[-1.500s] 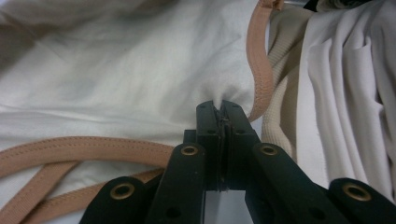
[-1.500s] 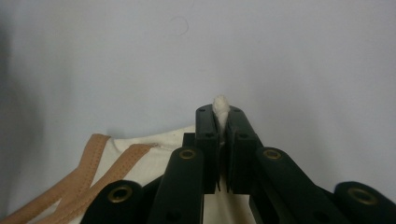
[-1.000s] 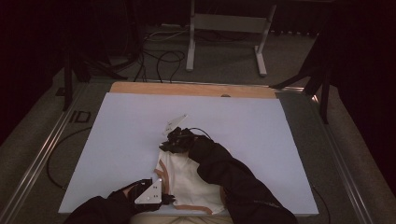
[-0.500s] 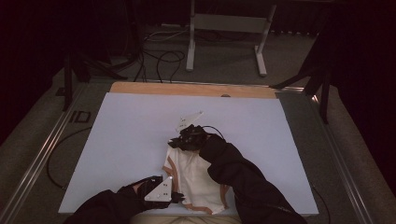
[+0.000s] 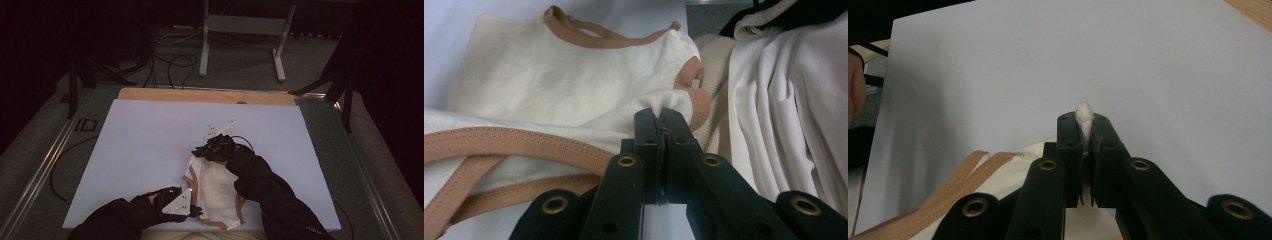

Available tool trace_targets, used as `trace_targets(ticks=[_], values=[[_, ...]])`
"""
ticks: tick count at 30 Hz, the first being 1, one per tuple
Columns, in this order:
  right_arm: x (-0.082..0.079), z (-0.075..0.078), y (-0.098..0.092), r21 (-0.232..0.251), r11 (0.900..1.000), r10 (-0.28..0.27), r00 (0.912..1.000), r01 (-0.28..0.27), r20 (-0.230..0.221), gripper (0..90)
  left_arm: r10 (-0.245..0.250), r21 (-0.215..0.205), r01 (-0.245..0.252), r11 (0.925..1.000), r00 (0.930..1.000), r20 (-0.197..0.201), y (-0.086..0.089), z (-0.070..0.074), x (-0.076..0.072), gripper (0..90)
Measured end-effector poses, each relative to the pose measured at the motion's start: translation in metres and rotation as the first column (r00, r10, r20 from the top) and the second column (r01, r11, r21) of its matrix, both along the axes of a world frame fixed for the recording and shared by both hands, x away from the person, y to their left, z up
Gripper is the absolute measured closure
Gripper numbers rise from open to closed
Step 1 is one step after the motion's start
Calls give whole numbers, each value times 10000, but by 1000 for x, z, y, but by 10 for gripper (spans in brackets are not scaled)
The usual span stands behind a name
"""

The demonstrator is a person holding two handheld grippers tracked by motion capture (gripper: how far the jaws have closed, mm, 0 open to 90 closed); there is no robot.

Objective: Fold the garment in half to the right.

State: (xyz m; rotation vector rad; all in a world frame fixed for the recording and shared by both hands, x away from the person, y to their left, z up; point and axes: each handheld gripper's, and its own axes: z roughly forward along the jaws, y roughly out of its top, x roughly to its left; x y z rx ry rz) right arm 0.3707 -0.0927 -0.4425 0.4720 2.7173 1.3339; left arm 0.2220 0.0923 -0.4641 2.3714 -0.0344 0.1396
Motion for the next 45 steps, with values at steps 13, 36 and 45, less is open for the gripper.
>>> trace_targets(ticks=[13,36,45], values=[[-2,2,-31,345,9981,-505,9986,509,-125,850,-450,107,451,9989,9990,-76,-19,4,9,885],[-13,-10,-88,959,9839,-1471,9882,1505,-416,849,-1271,292,1277,9914,9916,-240,-55,5,14,885],[-15,-19,-104,1029,9764,-1837,9808,1897,-655,849,-1454,315,1468,9887,9884,-435,-67,2,18,884]])
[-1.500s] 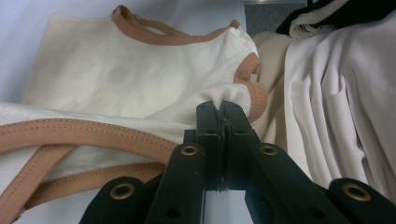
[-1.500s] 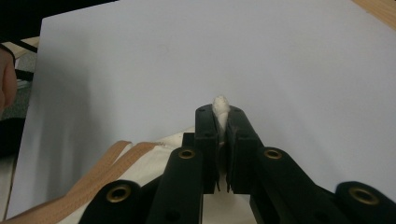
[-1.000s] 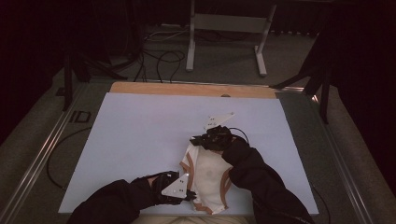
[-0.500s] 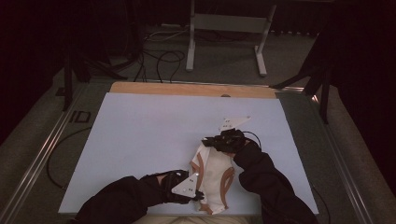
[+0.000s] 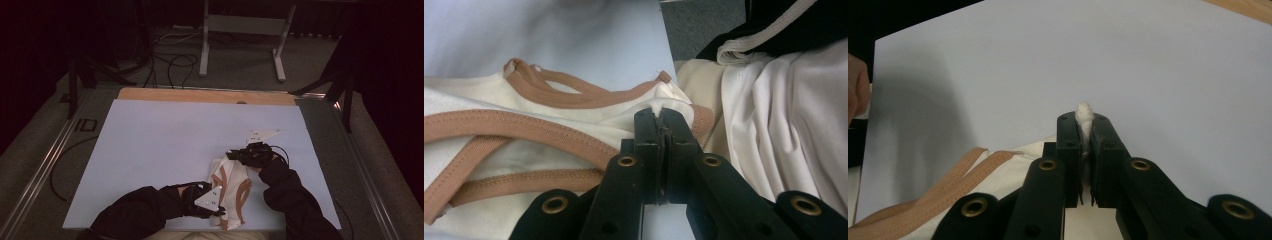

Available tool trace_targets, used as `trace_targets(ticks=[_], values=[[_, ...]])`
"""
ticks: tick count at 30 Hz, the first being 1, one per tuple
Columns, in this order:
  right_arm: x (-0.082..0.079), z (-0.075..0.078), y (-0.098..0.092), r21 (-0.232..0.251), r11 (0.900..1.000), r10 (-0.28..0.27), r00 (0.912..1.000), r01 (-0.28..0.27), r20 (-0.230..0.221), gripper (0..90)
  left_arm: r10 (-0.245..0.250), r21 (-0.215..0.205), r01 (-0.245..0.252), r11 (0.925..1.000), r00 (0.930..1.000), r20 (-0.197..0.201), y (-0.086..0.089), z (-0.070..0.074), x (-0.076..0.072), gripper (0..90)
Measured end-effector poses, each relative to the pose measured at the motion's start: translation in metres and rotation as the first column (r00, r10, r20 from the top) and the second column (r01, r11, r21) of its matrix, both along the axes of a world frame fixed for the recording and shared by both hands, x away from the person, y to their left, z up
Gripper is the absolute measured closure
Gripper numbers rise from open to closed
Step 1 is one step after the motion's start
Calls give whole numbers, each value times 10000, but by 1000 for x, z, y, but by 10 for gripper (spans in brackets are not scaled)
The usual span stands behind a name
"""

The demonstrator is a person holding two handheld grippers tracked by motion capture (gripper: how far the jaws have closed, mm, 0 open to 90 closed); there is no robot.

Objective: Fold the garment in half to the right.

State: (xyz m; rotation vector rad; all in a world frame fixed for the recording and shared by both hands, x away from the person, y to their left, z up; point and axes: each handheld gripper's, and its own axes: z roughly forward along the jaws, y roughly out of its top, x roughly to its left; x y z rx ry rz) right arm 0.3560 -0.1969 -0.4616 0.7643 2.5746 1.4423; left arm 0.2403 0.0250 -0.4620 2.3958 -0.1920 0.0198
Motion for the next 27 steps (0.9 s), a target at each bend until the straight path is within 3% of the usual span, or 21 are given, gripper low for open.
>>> trace_targets(ticks=[27], values=[[5,-40,-34,-111,9978,-654,9939,647,-888,845,-199,289,219,9993,9975,-671,-37,-20,9,884]])
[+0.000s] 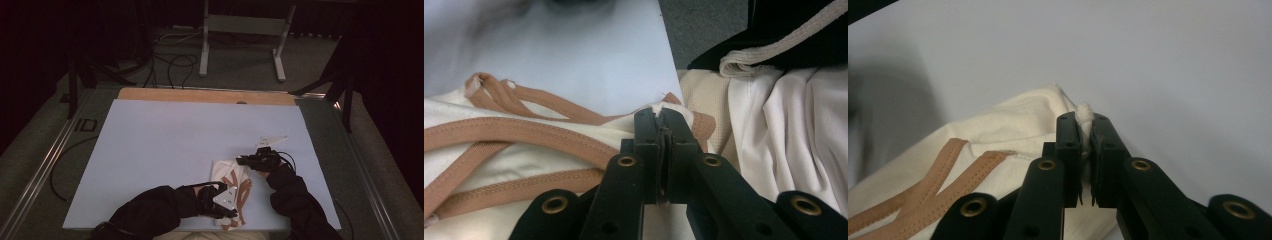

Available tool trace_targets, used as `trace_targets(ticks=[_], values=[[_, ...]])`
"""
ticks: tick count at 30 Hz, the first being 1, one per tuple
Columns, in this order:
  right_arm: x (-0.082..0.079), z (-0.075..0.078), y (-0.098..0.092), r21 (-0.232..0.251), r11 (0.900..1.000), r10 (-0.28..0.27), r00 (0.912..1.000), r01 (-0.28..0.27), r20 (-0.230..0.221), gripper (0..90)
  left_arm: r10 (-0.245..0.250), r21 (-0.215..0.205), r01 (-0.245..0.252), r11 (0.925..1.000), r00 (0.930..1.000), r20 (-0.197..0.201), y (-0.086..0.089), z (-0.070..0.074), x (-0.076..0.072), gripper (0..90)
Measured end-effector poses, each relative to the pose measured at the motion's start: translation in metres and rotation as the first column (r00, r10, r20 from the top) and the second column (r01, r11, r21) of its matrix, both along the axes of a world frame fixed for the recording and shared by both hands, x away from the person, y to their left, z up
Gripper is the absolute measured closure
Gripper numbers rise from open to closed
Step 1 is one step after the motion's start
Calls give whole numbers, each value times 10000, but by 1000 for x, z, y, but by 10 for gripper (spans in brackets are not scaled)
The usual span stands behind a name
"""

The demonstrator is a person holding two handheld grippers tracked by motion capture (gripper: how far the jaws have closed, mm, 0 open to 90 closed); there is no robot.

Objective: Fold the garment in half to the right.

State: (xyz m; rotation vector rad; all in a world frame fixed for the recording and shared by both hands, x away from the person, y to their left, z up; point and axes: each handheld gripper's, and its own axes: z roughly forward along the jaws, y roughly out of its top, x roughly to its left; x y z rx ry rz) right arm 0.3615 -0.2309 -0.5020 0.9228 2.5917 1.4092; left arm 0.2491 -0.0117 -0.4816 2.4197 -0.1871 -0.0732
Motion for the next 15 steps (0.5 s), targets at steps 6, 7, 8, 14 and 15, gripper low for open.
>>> trace_targets(ticks=[6,7,8,14,15], values=[[1,-8,-4,-29,9999,-120,9997,120,-199,842,-23,105,25,9999,9999,-163,-5,-5,1,883],[1,-9,-4,-22,9999,-114,9996,114,-244,842,-45,130,47,9999,9999,-164,-5,-6,2,883],[1,-10,-5,-33,9999,-128,9996,127,-259,842,-14,142,17,9999,9998,-202,-6,-6,2,883],[2,-16,-8,-31,9997,-227,9987,226,-450,834,50,174,-44,9998,9994,-328,-8,-10,2,882],[3,-17,-9,-36,9998,-203,9989,201,-420,833,88,161,-83,9998,9994,-333,-8,-10,1,882]])
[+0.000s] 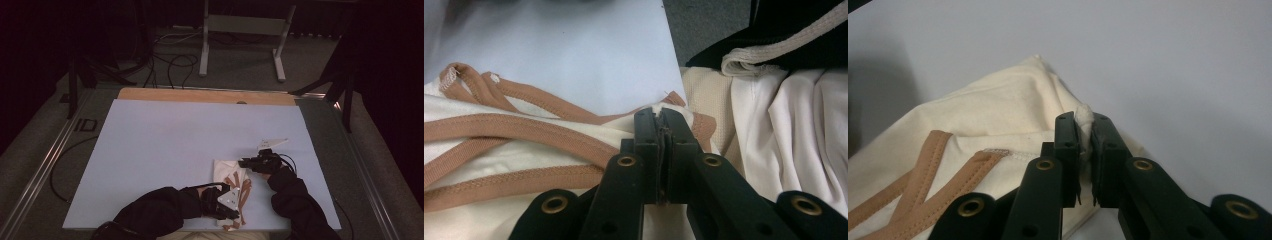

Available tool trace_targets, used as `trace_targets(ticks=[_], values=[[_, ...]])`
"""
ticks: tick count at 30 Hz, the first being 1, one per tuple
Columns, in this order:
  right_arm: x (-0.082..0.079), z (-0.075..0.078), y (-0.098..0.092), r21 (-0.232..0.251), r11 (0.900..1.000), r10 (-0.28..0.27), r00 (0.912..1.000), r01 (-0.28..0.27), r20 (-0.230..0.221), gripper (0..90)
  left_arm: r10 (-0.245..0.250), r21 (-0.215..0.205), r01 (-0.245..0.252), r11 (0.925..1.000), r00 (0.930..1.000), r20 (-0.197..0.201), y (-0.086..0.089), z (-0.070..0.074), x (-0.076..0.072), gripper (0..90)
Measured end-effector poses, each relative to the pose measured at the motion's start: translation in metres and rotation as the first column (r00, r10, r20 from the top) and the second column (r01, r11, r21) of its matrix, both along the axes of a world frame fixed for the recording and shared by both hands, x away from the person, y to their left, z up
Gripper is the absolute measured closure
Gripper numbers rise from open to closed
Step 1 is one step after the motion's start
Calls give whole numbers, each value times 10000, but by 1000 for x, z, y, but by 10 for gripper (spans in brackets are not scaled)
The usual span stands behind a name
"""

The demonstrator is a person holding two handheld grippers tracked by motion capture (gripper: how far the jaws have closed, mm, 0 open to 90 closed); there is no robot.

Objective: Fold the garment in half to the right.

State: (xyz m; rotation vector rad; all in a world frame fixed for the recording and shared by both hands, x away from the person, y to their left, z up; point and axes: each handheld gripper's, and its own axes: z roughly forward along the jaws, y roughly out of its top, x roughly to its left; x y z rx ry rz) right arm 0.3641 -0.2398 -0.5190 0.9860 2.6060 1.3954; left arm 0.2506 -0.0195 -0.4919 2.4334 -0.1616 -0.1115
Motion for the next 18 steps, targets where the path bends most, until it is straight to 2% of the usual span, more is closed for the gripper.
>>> trace_targets(ticks=[3,13,18], values=[[1,-1,0,45,10000,-58,10000,59,-66,831,-6,24,6,10000,10000,0,0,-1,0,882],[3,4,4,10,10000,-92,9996,92,264,851,167,-61,-167,9998,9999,-23,-2,-3,0,881],[7,8,7,-2,9999,-102,9994,102,326,851,422,-211,-426,9989,9989,-181,-3,-3,3,878]])
